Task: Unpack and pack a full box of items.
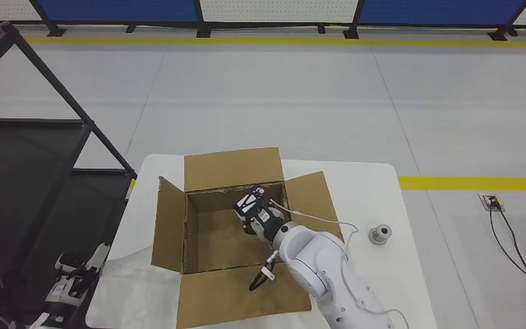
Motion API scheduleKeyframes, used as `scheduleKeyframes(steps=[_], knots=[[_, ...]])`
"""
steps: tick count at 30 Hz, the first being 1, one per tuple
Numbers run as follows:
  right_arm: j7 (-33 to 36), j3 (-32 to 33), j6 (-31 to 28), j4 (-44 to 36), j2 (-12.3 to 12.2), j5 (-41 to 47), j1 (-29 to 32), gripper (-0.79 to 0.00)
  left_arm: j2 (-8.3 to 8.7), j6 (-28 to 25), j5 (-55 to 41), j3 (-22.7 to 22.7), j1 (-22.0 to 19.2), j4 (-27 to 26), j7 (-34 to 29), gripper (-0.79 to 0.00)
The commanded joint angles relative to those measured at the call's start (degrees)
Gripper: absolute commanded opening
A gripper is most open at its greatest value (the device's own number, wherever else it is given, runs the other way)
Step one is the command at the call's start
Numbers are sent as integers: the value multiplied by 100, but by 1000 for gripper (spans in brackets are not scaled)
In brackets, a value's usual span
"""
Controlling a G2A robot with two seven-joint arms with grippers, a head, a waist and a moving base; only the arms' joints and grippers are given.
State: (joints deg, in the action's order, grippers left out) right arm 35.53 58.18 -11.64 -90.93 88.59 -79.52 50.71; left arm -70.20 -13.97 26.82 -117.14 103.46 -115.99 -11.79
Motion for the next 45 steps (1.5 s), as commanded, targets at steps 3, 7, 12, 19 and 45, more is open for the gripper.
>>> scheduleKeyframes(steps=[3,7,12,19,45], knots=[[-65,-3,10,4,-1,11,34,-785,0,0,0,0,0,0,0,0],[-209,171,259,-98,-15,21,106,-785,0,0,0,0,0,0,0,0],[-383,993,738,-1123,-148,-12,880,-785,0,0,0,0,0,0,0,0],[-679,2496,1485,-2834,-315,136,2618,-785,0,0,0,0,0,0,0,0],[850,4277,2451,-1188,-494,728,2385,-785,0,0,0,0,0,0,0,0]])
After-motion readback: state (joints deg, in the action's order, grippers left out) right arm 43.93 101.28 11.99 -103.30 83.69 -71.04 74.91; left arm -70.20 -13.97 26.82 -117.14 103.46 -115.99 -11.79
